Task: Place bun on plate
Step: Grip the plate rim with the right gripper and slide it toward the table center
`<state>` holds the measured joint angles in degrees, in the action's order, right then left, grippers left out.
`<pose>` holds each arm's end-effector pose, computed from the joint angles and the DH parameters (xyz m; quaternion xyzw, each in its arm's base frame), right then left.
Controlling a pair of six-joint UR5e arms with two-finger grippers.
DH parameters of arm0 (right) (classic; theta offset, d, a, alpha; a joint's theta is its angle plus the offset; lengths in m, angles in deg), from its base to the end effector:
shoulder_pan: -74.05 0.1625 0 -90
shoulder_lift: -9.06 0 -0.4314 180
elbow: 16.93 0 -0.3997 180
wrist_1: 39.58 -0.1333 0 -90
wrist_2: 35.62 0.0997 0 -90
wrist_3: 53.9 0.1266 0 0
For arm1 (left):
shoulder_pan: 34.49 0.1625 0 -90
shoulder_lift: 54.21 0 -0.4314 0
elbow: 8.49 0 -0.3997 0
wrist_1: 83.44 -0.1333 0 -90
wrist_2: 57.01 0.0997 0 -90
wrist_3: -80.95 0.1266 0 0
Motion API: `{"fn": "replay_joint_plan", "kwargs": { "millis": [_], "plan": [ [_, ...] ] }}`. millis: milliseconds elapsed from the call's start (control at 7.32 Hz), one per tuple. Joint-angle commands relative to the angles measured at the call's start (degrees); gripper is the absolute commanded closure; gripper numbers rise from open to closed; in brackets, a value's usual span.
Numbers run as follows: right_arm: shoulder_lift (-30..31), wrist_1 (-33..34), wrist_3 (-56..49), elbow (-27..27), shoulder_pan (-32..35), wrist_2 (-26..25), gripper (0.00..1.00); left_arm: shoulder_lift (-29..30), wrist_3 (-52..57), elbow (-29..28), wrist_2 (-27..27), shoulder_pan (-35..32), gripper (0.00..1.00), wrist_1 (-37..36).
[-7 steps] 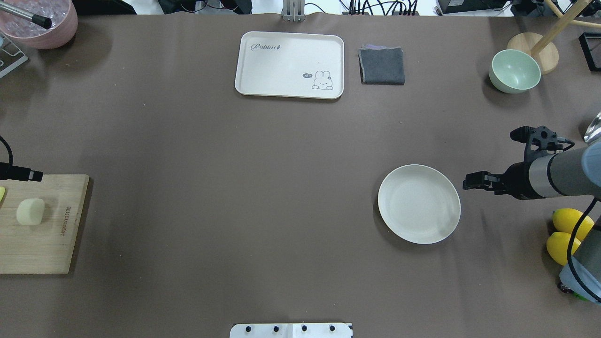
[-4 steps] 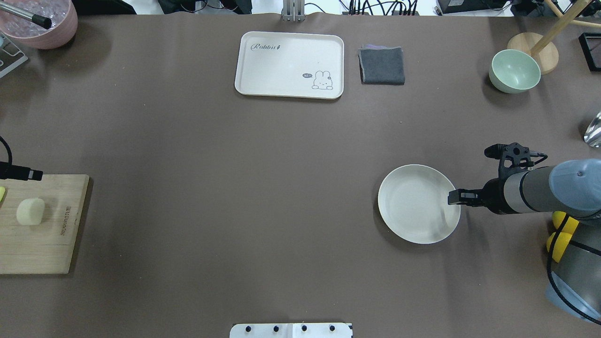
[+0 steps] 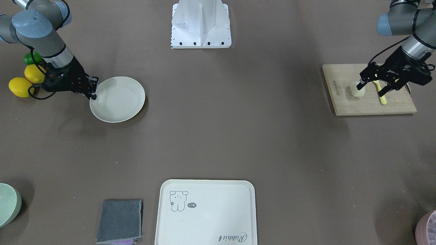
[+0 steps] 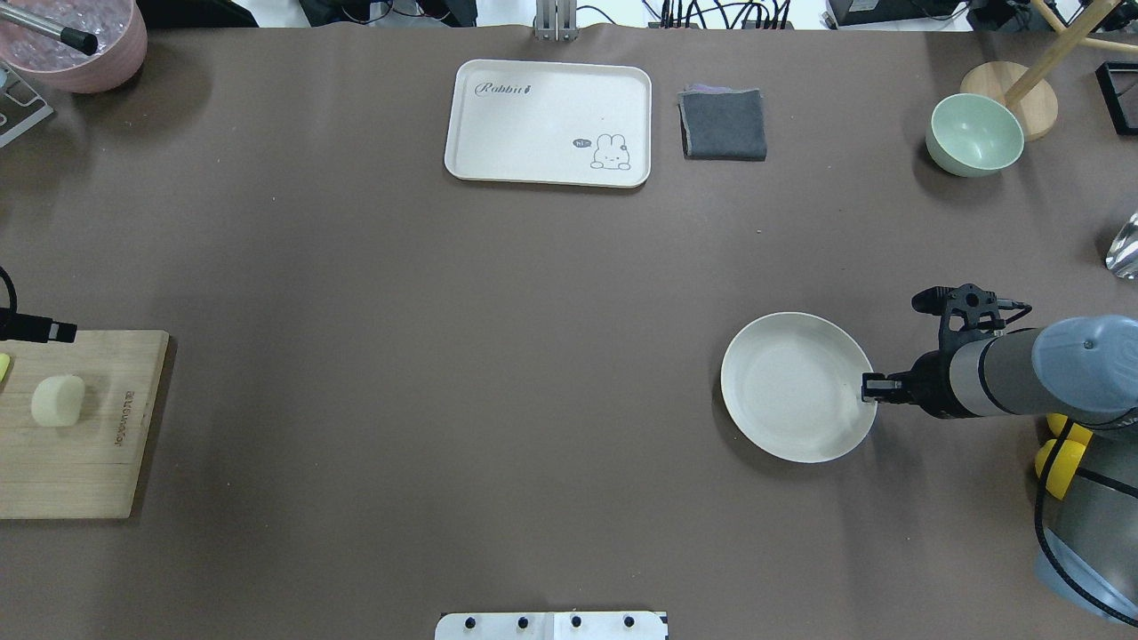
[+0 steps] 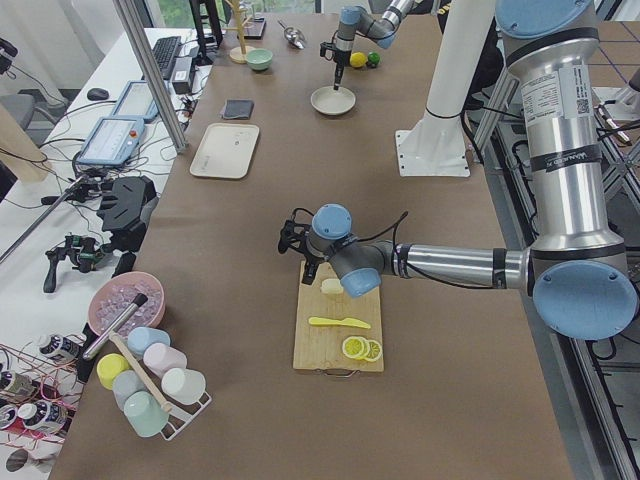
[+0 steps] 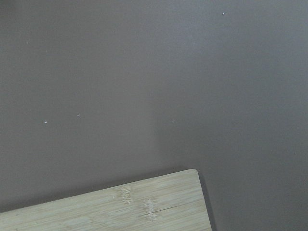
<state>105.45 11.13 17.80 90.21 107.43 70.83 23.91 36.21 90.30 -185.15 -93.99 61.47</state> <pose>-0.3654 -0.3574 0.5182 0.0658 -0.4332 0.0577 0.8970 0.1810 -0.4159 0.5894 0.1477 0.4849 0.0363 0.8613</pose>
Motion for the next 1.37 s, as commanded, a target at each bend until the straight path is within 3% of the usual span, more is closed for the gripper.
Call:
{"fn": "replay_joint_plan", "kwargs": {
  "millis": [0, 273, 547, 820, 1230],
  "plan": [
    [-0.14, 0.01, 0.63, 0.26, -0.43, -0.63, 1.00, -0.08, -0.09, 0.00, -0.09, -0.26, 0.03, 0.11],
    [-2.06, 0.18, 3.42, 2.36, -0.43, -0.28, 1.00, -0.25, -0.09, 0.52, -0.88, -0.44, 0.03, 0.11],
    [-10.29, 3.93, 10.80, 1.67, -0.95, -0.72, 1.00, -0.25, -0.17, 0.53, -0.88, -0.44, 0.03, 0.11],
    [-20.66, 12.29, 16.60, 0.80, -4.97, -5.09, 1.00, -0.16, -0.17, 0.44, -0.88, -0.44, 0.03, 0.11],
    [-32.45, 12.14, 22.07, -6.91, -11.40, -12.56, 1.00, 0.01, -0.17, 0.44, -0.97, -0.44, 0.03, 0.02]
  ]
}}
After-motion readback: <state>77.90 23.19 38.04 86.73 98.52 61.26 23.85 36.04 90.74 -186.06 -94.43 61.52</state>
